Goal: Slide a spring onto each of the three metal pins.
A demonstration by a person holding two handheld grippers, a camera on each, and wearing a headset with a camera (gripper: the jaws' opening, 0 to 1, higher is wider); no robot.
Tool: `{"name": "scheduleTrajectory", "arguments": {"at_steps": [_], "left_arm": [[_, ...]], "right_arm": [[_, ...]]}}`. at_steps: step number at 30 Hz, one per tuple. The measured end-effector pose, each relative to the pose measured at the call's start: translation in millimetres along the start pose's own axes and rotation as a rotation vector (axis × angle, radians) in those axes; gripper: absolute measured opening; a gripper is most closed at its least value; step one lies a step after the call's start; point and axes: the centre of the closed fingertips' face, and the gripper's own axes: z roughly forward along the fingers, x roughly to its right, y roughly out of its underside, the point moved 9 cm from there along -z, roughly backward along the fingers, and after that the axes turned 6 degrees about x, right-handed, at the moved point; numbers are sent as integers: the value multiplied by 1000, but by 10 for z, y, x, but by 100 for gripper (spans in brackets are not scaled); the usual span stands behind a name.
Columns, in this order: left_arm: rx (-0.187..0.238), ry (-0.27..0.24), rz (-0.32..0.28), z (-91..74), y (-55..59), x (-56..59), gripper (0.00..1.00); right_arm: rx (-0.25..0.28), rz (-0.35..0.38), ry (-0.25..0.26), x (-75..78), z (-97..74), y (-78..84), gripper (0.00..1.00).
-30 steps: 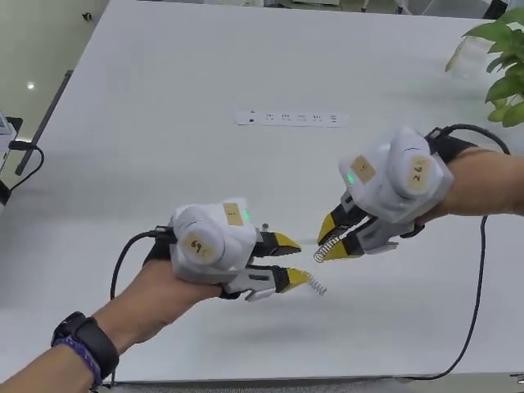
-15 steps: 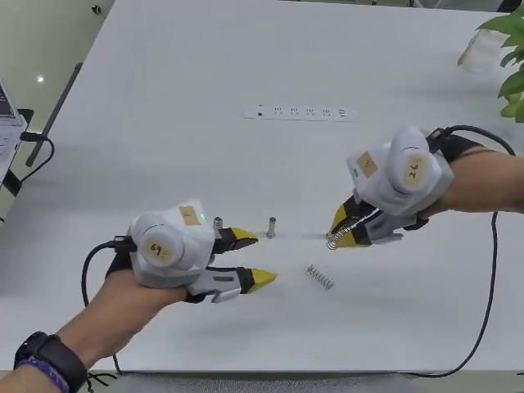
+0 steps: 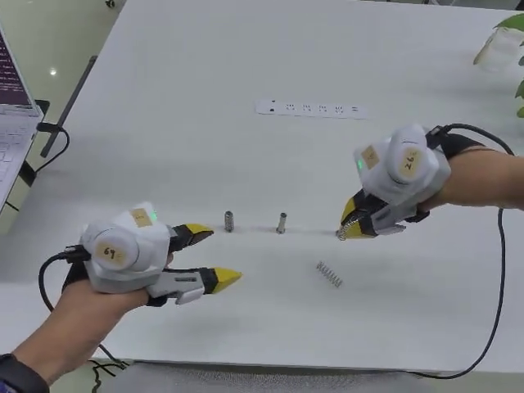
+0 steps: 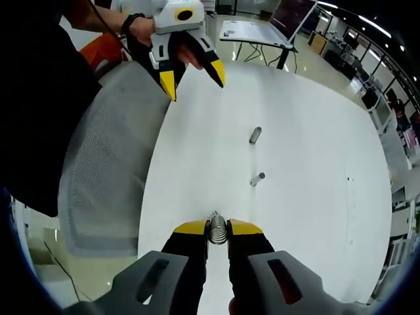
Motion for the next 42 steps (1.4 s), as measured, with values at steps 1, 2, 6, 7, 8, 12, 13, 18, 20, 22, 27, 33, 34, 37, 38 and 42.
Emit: {"name": "scheduleTrajectory", "arguments": {"at_steps": [1,2,6,7,8,12,13,18,20,22,27,33,34,37,38,42], "left_arm": [[-1,-17,-4,-46,18,-26,44],[-2,-22,-6,-64,25,-35,45],[-2,-53,-14,-161,54,-78,48],[-3,-58,-15,-176,60,-88,49],[-4,-63,-19,-198,69,-100,49],[-8,-83,-26,-261,101,-137,51],[-9,-89,-27,-281,110,-143,51],[-15,-113,-37,-371,153,-167,54],[-16,-121,-42,-409,170,-177,55],[-18,-130,-42,-437,186,-184,55],[-24,-143,-52,-504,227,-184,58],[-23,-157,-63,-555,257,-186,60],[-24,-158,-62,-563,259,-184,60],[-29,-163,-56,-580,260,-180,61],[-27,-164,-59,-589,258,-179,61],[-30,-163,-61,-604,270,-183,63]], "right_arm": [[-3,2,5,26,13,1,8],[-5,3,7,41,21,1,8],[-17,1,3,102,65,-5,8],[-17,3,2,116,77,-5,8],[-15,7,1,133,97,-5,8],[-20,12,6,183,158,-9,8],[-21,14,9,199,176,-12,8],[-24,16,1,244,256,-30,8],[-29,15,4,275,288,-38,8],[-27,18,6,305,314,-50,8],[-35,10,10,364,377,-71,8],[-38,3,4,439,459,-120,8],[-39,2,4,457,478,-132,8],[-37,-2,5,490,508,-154,8],[-38,-3,5,499,518,-164,8],[-40,-3,5,542,559,-192,8]]}}
